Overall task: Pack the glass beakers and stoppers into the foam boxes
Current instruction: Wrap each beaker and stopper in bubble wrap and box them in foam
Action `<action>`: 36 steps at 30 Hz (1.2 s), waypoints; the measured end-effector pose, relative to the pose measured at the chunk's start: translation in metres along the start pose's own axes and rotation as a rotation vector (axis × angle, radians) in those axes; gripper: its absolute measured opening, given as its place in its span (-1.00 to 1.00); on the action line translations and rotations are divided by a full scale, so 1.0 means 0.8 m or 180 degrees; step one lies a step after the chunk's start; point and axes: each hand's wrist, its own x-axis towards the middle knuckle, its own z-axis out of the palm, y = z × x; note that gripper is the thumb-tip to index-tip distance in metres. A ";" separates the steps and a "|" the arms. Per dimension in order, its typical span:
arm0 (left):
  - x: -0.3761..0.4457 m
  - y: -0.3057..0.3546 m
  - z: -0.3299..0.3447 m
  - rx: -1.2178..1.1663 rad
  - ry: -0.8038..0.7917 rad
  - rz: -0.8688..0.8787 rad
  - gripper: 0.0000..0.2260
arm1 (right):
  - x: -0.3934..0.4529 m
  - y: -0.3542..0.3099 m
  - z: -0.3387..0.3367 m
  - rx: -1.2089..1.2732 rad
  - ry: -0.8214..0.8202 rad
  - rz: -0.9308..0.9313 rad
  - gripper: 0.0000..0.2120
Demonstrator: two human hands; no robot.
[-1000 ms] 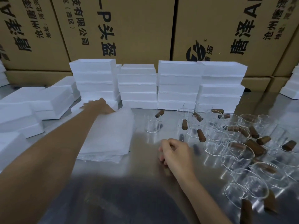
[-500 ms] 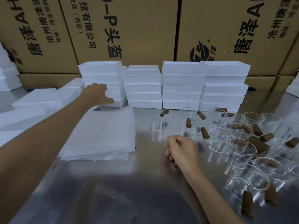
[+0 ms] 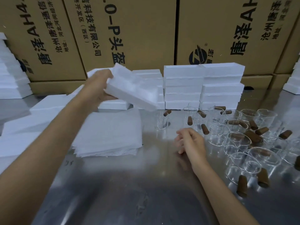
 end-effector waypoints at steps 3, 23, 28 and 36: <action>-0.046 -0.053 0.032 -0.0607 -0.0601 -0.0592 -0.79 | -0.005 -0.011 -0.016 0.0532 0.0409 0.0094 -0.80; -0.119 -0.076 0.115 0.2908 -0.0367 0.0660 -0.83 | 0.004 -0.008 -0.053 -0.2628 0.0608 -0.0623 -0.79; -0.079 -0.095 0.077 0.2621 0.0683 0.1164 -0.83 | -0.002 -0.012 -0.048 -0.2790 0.0670 -0.0836 -0.83; -0.053 -0.157 0.030 0.2702 0.0293 0.0496 -0.78 | -0.013 -0.023 -0.022 -0.2952 0.0722 -0.1413 -0.78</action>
